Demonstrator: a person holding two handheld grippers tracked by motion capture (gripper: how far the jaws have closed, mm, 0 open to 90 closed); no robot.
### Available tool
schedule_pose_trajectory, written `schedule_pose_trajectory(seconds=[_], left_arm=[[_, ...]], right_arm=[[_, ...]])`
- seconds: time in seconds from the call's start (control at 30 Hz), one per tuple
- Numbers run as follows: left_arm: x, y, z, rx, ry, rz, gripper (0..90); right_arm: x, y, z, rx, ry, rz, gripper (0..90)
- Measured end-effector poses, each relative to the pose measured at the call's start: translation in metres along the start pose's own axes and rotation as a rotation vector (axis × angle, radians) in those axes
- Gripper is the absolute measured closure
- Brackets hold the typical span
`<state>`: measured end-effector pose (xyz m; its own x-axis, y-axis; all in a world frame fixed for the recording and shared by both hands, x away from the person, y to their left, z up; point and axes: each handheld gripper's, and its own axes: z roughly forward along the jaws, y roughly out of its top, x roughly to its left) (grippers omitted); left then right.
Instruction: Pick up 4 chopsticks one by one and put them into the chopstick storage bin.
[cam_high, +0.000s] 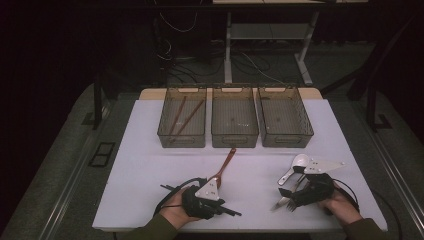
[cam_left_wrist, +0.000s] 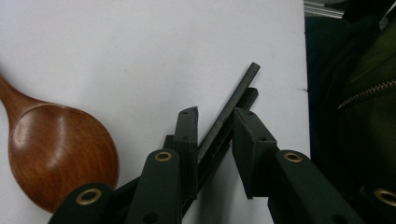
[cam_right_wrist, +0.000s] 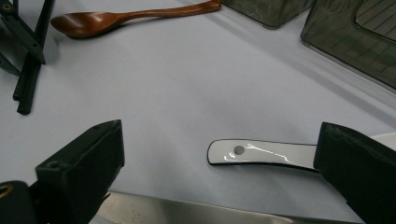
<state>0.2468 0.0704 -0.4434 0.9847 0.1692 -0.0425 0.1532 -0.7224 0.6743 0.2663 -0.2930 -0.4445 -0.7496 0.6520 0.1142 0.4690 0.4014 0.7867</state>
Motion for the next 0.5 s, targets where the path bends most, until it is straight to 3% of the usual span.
schedule_pose_trajectory(seconds=[0.5], left_arm=[[0.0068, -0.0054, -0.0066, 0.013, 0.052, -0.030, 73.7]], right_arm=[[-0.0003, 0.0000, -0.0003, -0.002, -0.001, -0.002, 1.8]])
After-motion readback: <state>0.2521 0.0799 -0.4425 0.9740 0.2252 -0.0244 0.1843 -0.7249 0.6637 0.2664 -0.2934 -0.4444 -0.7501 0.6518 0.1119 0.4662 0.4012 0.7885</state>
